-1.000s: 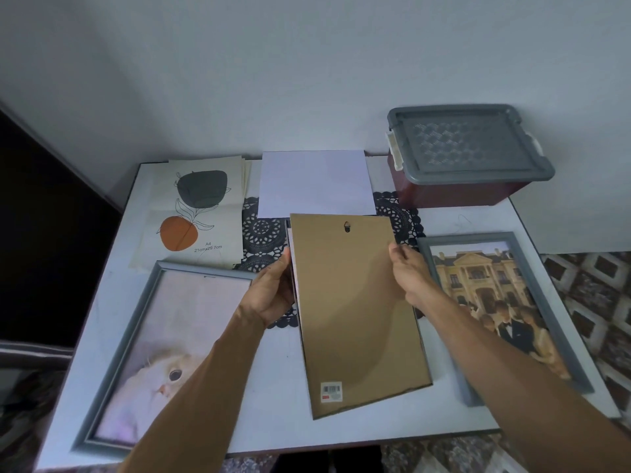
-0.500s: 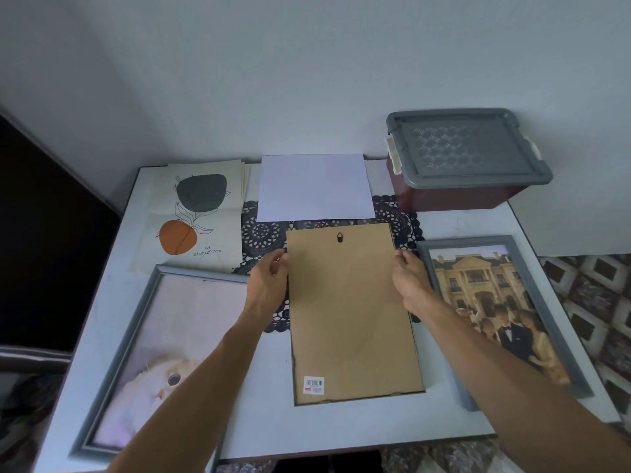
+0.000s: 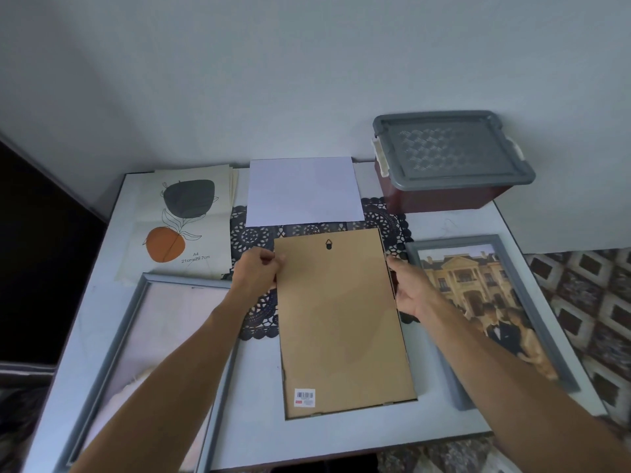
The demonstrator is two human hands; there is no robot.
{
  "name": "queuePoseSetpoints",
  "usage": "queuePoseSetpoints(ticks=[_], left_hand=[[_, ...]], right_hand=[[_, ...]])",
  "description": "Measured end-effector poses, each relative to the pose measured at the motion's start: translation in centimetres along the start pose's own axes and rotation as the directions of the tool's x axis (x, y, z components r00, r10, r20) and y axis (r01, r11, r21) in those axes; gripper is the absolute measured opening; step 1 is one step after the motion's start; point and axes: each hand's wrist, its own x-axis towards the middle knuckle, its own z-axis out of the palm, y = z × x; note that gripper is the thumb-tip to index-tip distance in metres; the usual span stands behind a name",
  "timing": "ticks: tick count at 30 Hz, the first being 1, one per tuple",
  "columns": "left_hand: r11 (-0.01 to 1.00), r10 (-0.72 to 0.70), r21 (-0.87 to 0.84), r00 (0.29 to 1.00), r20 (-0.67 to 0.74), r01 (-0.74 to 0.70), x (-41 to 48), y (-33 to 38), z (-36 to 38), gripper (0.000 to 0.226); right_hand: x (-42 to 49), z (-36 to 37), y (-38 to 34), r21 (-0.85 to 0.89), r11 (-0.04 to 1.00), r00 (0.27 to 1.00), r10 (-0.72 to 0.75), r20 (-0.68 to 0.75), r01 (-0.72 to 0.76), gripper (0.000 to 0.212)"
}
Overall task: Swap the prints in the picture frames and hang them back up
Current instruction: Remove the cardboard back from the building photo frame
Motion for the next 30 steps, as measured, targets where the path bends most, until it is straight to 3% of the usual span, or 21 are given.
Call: queuePoseSetpoints(ticks=[2,4,7,11,14,21,27,30], left_hand=[[0.999,0.005,-0.050,0.998,0.063,-0.002,-0.2,0.7,-0.1,0.018],[0.976,-0.034,-0.206,0.982,0.187,0.073,-0.4,1.1,-0.5,0.014],[0.936,-0.086,-0.294,0.939,0.334,0.191,-0.3,0.7,-1.2,0.022],[0.921,-0.077,-0.324,0.919,0.387,0.214,-0.1,0.4,-1.4,0.024],[0.928,-0.063,-0.319,0.925,0.376,0.193,-0.1,0.1,-1.2,0.025],[0.946,0.016,-0.317,0.963,0.268,0.072,0.4,0.0,-1.5,0.032],[0.969,0.137,-0.233,0.964,0.229,-0.083,0.6,1.2,-0.9,0.035],[0.967,0.160,-0.226,0.969,0.187,-0.116,0.8,1.4,-0.9,0.035]], right_hand=[[0.0,-0.5,0.0,0.027,1.000,0.999,-0.002,0.036,0.001,0.018],[-0.1,-0.7,0.0,0.053,0.999,0.998,-0.004,0.057,0.001,0.020],[-0.1,-1.0,-0.1,0.036,0.999,0.997,-0.036,0.066,0.034,0.023],[1.1,-0.8,0.9,-0.193,0.974,0.990,-0.132,-0.058,0.119,0.035],[2.5,-1.1,1.8,-0.363,0.917,0.972,-0.213,-0.096,0.165,0.050],[2.0,-1.4,2.0,-0.518,0.790,0.935,-0.348,0.063,0.329,0.032],[2.6,-1.5,2.2,-0.422,0.865,0.959,-0.282,0.035,0.270,0.030],[3.3,-1.9,2.4,-0.335,0.915,0.972,-0.233,0.011,0.223,0.041]])
